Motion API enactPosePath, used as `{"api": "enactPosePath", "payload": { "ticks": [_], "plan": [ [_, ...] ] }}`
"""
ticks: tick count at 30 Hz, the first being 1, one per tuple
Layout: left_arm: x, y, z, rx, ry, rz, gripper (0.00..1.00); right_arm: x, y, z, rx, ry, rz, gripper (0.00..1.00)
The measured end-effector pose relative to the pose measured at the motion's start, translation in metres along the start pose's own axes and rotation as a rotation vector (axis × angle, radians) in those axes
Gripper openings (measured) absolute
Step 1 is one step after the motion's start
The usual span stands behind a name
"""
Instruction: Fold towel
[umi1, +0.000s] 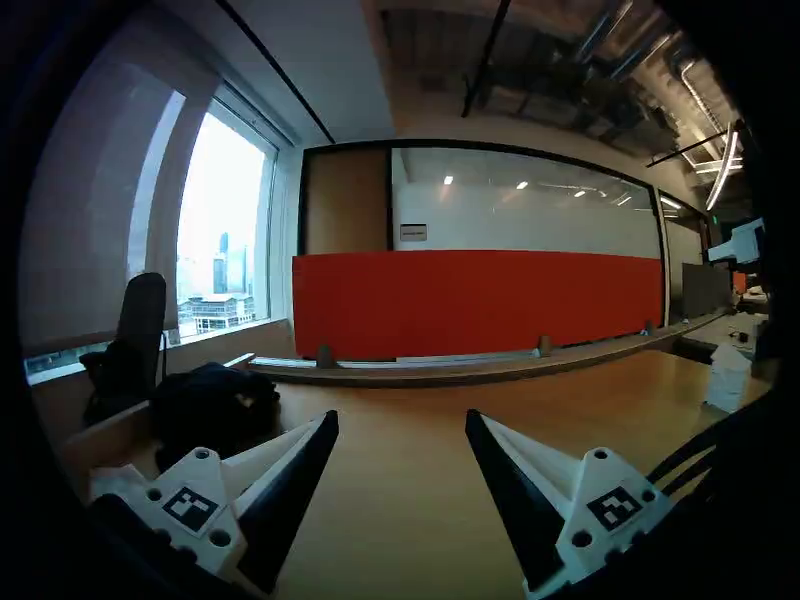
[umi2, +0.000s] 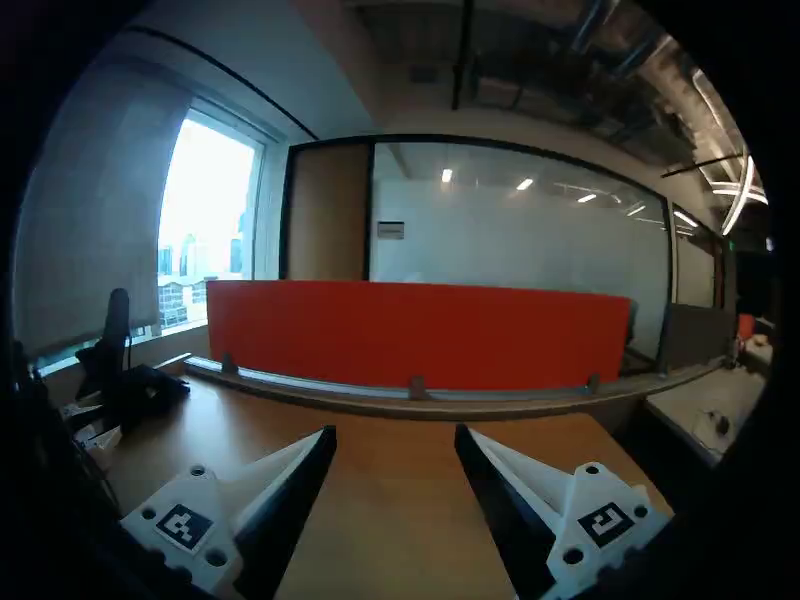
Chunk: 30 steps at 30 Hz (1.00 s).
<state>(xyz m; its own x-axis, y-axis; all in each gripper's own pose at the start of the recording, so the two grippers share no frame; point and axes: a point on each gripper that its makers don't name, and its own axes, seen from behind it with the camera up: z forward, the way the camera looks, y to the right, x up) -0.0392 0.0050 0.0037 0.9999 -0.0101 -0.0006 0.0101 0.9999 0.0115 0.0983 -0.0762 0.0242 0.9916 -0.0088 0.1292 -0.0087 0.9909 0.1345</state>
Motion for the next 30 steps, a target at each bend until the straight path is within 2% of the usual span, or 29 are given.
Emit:
{"api": "enactPosePath", "payload": {
  "ticks": [3, 9, 15, 30],
  "plan": [
    [-0.013, -0.003, 0.0, 0.004, 0.005, -0.015, 0.94, -0.007, -0.001, 0.002, -0.004, 0.0, -0.012, 0.92],
    [-0.032, -0.008, -0.001, 0.009, 0.013, -0.012, 0.94, -0.018, -0.004, 0.007, -0.001, 0.0, -0.024, 0.91],
    [-0.045, -0.008, -0.001, 0.009, 0.02, -0.018, 0.94, -0.027, -0.01, 0.011, 0.013, -0.003, -0.043, 0.92],
    [-0.057, -0.007, -0.001, 0.011, 0.015, -0.005, 0.94, -0.033, -0.008, 0.011, 0.016, -0.002, -0.055, 0.92]
  ]
}}
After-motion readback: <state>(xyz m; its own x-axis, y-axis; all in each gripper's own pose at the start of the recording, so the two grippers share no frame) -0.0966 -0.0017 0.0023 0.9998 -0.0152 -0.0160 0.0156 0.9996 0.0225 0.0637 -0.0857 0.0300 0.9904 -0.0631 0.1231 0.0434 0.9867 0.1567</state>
